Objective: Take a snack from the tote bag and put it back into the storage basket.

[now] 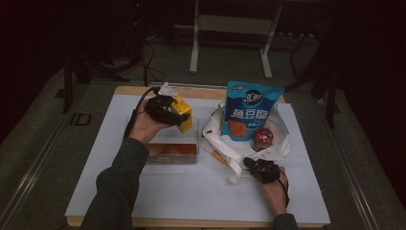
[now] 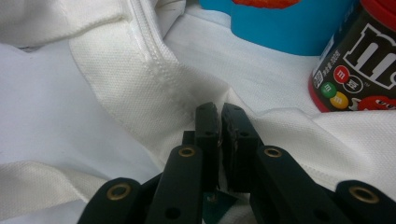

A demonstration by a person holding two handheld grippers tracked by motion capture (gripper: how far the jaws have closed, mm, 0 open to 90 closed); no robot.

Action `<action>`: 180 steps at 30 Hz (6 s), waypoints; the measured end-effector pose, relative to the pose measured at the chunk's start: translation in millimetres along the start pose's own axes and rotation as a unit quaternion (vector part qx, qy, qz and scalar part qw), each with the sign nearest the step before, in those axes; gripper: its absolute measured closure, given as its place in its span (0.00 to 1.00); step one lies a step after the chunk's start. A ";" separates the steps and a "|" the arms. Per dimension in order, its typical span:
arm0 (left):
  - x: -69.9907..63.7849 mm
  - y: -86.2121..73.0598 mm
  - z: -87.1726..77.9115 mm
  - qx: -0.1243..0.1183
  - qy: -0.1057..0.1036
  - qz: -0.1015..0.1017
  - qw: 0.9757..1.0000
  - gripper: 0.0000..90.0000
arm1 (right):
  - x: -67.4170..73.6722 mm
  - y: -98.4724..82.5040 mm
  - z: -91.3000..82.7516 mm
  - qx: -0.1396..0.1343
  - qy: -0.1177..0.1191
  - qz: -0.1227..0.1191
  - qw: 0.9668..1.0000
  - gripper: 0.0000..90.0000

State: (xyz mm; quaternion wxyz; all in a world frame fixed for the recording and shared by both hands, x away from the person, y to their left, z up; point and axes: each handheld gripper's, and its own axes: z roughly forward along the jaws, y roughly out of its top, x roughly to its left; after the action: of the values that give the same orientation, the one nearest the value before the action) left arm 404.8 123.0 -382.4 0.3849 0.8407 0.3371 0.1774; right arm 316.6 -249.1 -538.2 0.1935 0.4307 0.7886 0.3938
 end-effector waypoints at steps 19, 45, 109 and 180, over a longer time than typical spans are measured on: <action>18.4 -25.3 -3.6 0.024 0.026 -0.024 0.999 0.32 | 0.1 0.0 0.0 0.000 0.000 0.000 1.000 0.95; 40.1 -60.8 -8.5 0.055 0.053 -0.051 0.996 0.31 | 0.2 -0.1 -0.1 0.000 -0.001 -0.002 1.000 0.95; 55.4 -130.6 -25.8 0.074 0.083 -0.098 0.989 0.30 | 0.8 -0.1 -0.2 0.000 -0.004 -0.005 1.000 0.95; 27.5 -104.6 -60.7 0.001 0.079 -0.068 0.995 0.32 | 0.2 0.0 0.0 -0.001 -0.003 -0.005 1.000 0.94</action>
State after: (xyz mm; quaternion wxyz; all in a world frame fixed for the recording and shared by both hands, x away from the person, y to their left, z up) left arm 345.5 224.2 -422.6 0.3673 0.7997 0.4231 0.2158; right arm 316.4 -249.0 -538.2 0.1983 0.4280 0.7897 0.3922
